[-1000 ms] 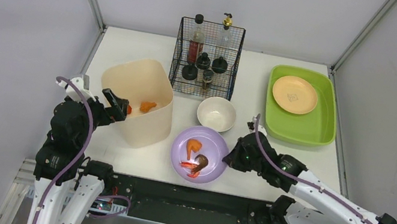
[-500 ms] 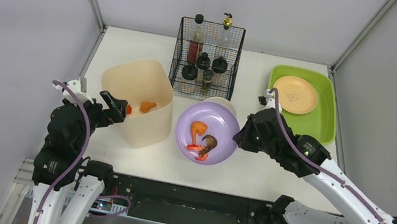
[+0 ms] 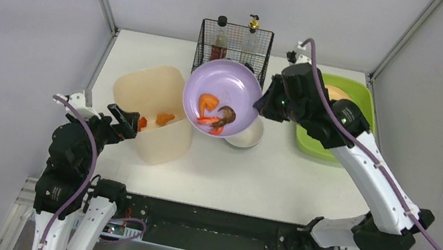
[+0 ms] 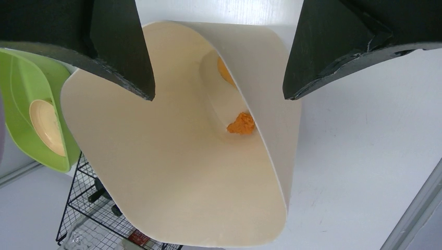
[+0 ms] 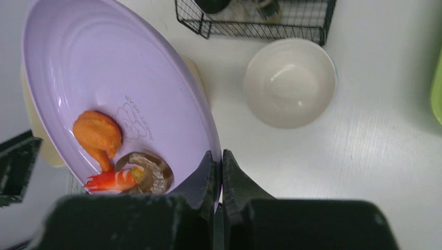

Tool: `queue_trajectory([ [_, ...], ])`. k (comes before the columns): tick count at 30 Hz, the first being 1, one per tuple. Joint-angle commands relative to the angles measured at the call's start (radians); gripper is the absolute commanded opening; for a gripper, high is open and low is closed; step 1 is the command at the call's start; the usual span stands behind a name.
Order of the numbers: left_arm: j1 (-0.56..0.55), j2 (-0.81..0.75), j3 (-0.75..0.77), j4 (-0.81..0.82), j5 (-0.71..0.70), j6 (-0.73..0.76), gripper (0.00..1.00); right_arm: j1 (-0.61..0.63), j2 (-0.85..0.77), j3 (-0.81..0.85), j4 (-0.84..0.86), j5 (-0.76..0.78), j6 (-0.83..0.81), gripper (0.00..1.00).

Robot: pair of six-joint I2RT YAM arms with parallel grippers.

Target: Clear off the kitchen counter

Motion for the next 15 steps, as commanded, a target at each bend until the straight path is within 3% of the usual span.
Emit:
queue_trajectory([
  [1,0.011,-0.015,0.004,0.018,-0.027,-0.018,0.96,-0.004,0.149,0.248,0.015,-0.017,-0.031,0.0],
  [11,0.011,-0.014,0.003,0.018,-0.031,-0.018,0.96,-0.009,0.487,0.681,0.026,-0.018,-0.022,0.0],
  [15,0.011,-0.014,0.001,0.018,-0.033,-0.017,0.96,-0.007,0.554,0.707,0.118,-0.02,-0.019,0.0],
])
